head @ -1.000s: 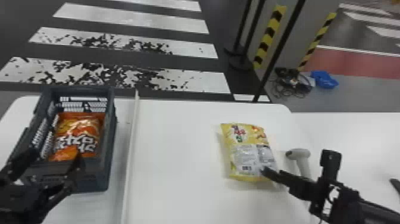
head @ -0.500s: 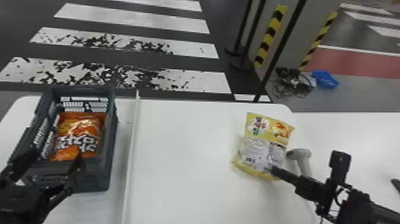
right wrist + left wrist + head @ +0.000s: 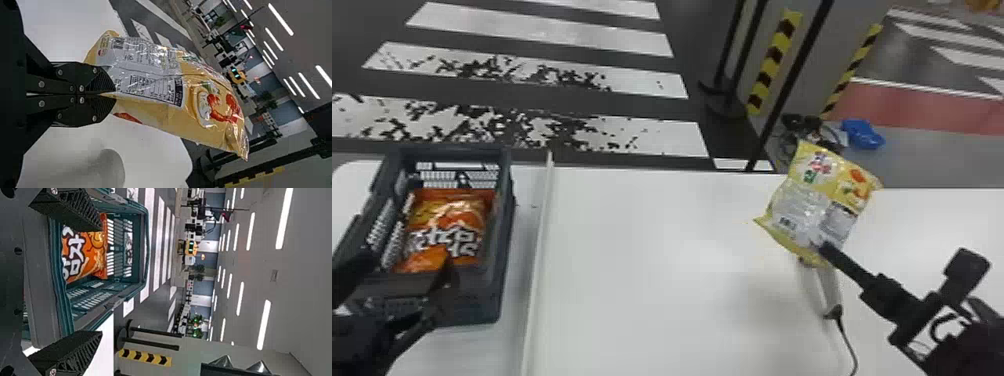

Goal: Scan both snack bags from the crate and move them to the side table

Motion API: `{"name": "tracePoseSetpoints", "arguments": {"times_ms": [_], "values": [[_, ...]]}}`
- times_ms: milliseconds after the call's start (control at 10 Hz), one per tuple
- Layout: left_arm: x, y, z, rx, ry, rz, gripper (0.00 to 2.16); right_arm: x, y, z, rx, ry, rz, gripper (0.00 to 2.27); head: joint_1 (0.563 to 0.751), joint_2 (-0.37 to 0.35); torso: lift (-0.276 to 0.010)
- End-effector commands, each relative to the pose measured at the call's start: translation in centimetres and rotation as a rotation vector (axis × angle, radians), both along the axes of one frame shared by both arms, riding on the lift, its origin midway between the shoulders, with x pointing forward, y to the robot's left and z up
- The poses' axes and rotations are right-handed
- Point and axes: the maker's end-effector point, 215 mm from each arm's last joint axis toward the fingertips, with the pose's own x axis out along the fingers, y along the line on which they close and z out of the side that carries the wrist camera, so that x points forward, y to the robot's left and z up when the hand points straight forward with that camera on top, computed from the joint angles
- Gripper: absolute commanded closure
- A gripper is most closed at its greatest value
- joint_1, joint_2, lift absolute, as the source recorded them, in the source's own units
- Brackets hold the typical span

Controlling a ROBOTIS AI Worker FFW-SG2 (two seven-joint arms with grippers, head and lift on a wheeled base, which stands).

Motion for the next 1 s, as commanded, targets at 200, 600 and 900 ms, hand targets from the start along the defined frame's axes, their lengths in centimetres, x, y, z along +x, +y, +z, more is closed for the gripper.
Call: {"name": "tracePoseSetpoints", "arguments": {"times_ms": [200,600,900], "values": [[-0.1,0.1,0.0,0.003,0.0,-0.001,0.07,-0.5,-7.9,1.5,-0.045,-0.059,-0.188,2.22,0.695,-0.343,-0.099],[-0.3,0.3,0.1,0.006,-0.001,0.0,0.07,-1.5,-15.7,-0.3,-0.049,-0.131,-0.421,2.2,0.695,-0.35,-0.099],[-0.2,0.3,0.4,0.008,-0.006,0.0,0.07,-1.5,-19.6,-2.4,-0.047,-0.127,-0.538,2.18,0.695,-0.35,-0.099]]}}
